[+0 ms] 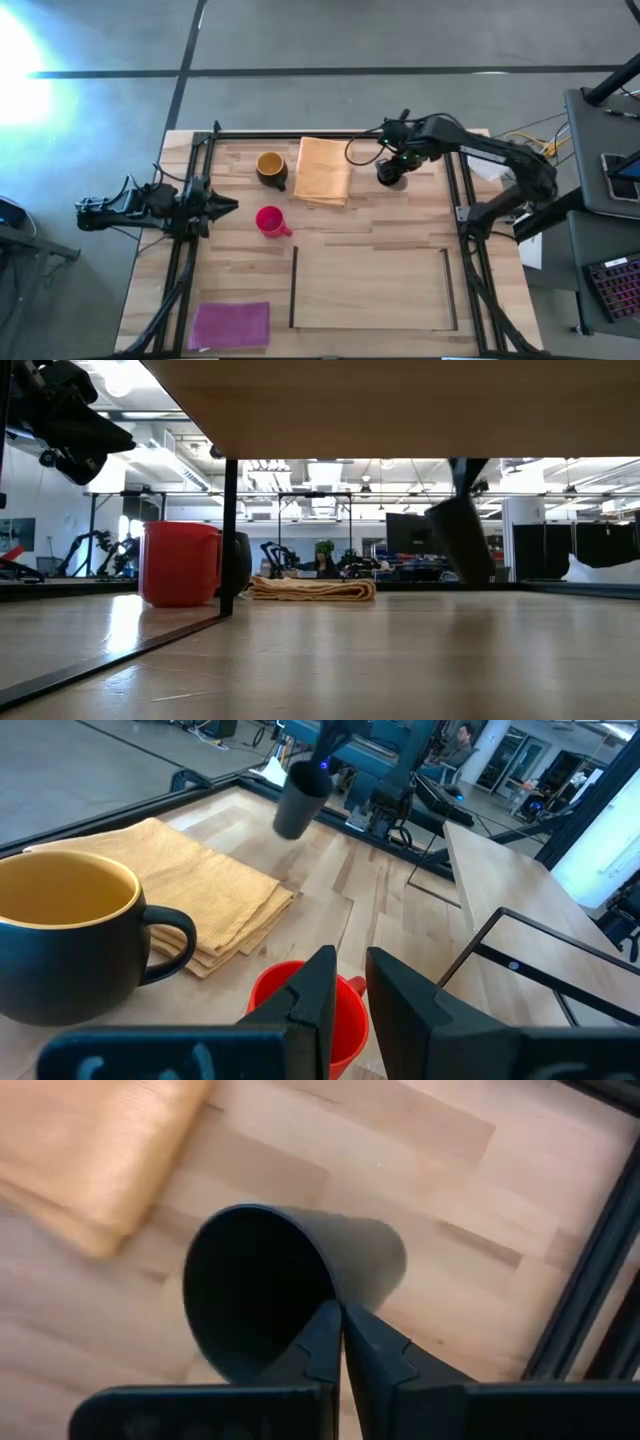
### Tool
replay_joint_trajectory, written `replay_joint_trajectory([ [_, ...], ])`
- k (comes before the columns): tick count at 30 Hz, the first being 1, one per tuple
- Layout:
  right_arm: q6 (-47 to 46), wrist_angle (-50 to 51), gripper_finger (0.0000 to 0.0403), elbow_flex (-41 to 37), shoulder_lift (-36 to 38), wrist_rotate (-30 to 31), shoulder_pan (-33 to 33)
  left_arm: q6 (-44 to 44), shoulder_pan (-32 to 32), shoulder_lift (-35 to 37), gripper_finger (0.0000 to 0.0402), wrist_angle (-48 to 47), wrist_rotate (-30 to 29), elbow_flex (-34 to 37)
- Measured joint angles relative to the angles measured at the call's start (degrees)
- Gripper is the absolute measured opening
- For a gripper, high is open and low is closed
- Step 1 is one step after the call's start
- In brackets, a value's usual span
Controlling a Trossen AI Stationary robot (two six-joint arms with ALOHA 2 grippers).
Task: Stack small to large cups/mugs on shelf
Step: Put the black cup on the shelf
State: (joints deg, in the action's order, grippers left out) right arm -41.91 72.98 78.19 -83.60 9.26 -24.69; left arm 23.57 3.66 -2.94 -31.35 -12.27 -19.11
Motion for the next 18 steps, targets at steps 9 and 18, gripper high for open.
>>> replay_joint_trajectory([
  [9, -4.6, 2.53, 0.0008, -3.3, 5.53, 0.8, 0.57, 0.0, -0.02, 0.0, 0.0045, -0.02, 0.0, 0.02],
  [18, -4.16, 3.29, 0.0008, -3.45, 6.62, -3.35, 0.96, 0.0, -0.02, 0.0, 0.0045, -0.02, 0.0, 0.01],
])
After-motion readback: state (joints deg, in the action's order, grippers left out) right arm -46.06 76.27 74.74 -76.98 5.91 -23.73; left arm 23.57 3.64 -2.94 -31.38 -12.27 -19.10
